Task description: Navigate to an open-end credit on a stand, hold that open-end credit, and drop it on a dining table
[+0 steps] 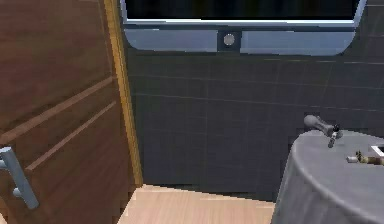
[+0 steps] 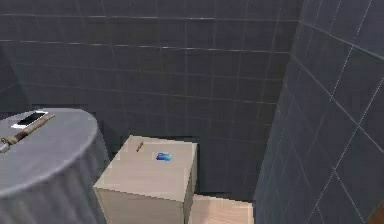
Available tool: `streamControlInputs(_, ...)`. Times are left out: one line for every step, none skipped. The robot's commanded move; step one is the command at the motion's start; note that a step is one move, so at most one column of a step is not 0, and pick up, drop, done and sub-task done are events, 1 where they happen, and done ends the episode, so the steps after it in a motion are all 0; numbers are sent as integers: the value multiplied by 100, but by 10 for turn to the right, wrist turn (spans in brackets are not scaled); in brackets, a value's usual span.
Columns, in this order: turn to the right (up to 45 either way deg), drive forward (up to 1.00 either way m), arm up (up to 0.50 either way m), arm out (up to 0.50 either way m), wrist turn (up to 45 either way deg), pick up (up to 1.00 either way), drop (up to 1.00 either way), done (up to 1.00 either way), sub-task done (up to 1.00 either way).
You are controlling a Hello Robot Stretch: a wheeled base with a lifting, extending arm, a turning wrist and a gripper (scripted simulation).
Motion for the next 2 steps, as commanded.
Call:
streamControlInputs(-60,0,0,0,0,0,0,0,0)
streamControlInputs(450,0,0,0,0,0,0,0,0)
